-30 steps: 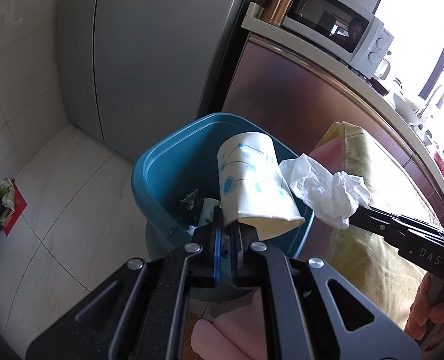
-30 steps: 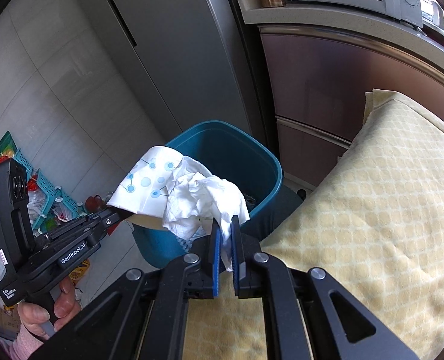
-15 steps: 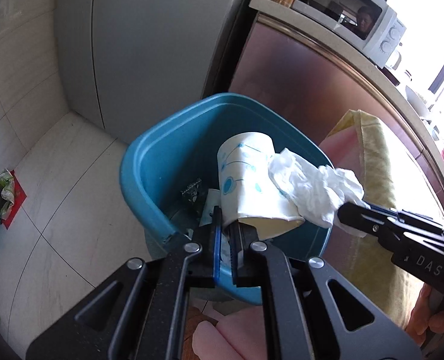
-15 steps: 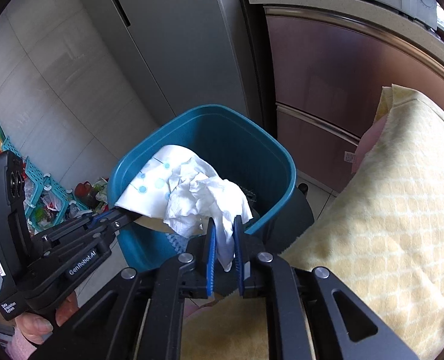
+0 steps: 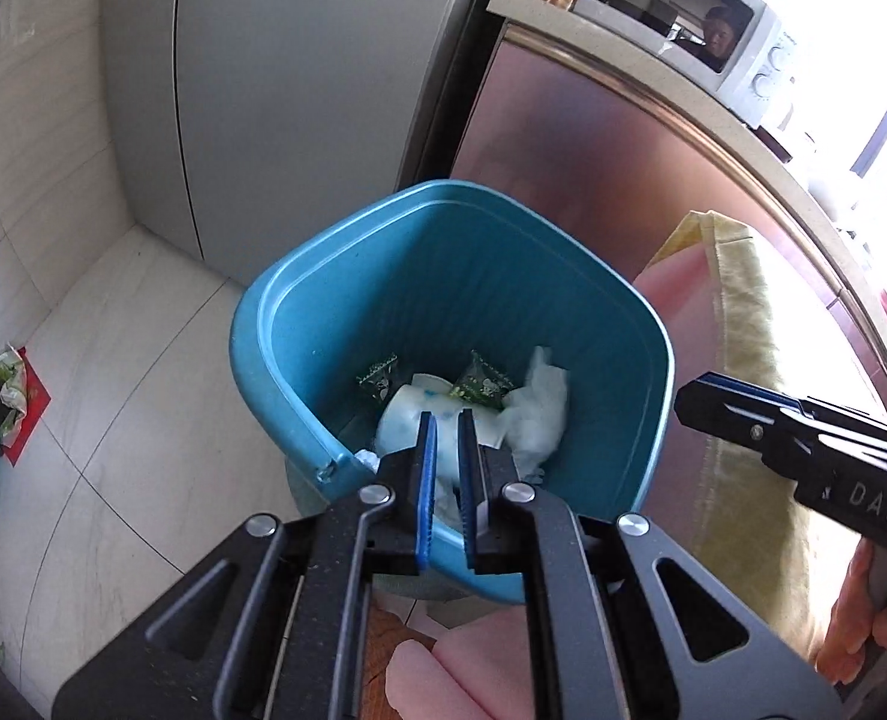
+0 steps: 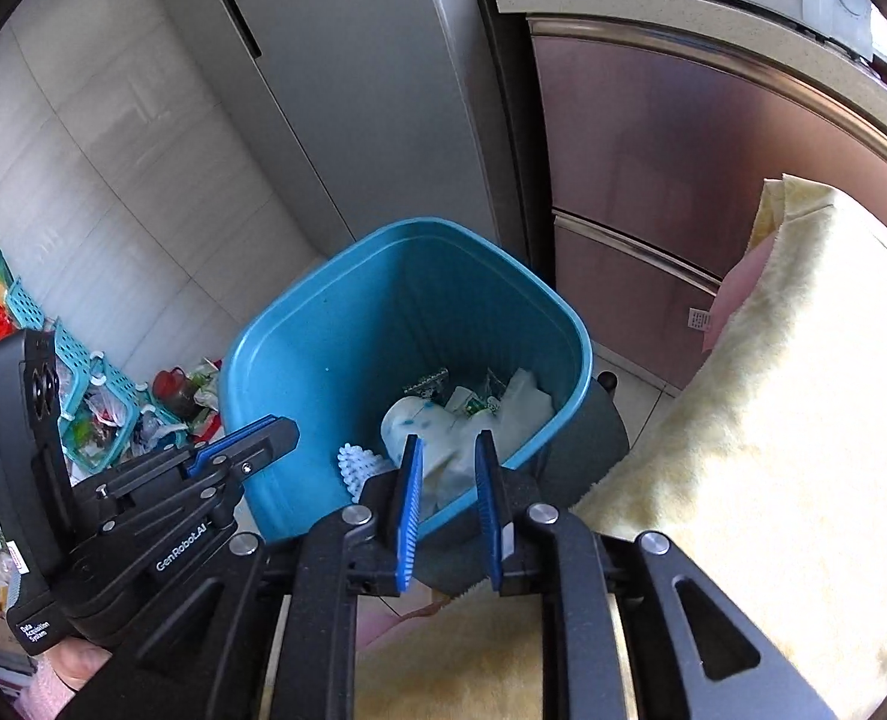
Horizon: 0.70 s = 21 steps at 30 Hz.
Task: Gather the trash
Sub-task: 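Carry the cup and tissue over the teal bin and open both tools, then move both open tools back over the table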
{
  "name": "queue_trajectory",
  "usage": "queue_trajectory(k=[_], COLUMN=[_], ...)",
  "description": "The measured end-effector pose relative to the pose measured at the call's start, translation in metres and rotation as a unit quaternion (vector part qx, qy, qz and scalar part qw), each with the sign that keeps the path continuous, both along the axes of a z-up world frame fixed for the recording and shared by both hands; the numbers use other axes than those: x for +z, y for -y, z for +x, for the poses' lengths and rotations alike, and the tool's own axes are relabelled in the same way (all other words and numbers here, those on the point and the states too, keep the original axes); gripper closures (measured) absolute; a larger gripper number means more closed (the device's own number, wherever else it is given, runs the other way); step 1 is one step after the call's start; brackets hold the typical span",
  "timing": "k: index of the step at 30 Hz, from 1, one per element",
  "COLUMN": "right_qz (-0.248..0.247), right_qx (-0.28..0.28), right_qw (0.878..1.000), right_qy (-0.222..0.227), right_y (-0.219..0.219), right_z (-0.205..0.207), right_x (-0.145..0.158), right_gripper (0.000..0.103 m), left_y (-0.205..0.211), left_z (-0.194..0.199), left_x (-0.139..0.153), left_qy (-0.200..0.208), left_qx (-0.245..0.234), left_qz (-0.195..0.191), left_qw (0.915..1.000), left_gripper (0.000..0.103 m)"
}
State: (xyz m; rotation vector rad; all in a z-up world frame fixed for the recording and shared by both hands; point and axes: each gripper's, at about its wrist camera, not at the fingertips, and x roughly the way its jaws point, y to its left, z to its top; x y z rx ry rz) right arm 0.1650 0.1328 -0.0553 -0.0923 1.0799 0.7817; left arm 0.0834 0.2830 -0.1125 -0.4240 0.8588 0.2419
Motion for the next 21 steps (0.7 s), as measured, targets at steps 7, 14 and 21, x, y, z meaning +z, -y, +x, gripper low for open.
queue_trajectory(k=[7,14,21], right_qz=[0.024,0.018,0.045], right_qx=[-0.005,-0.023,-0.033], right_qw=[1.000,0.999,0.998], right_qy=[0.013,0.014,0.034], right_y=[0.026,0.043,0.081], right_z=[-0.004,0.003,-0.014], right_x=[0.016,0.016,0.034], right_gripper=[0.077,0.077,0.075], left_y=[0.015,0.011,0.031], left_z=[-0.028,-0.049,-0.072], left_x=[0.021,0.022,0.040], left_qy=[0.029,0.025,0.063], left_qx=[-0.022,-0.001,-0.048], left_qz=[0.022,0.001,-0.009], left_qw=[0.9991,0.9997,0.9968], left_gripper=[0.088,0.082,0.081])
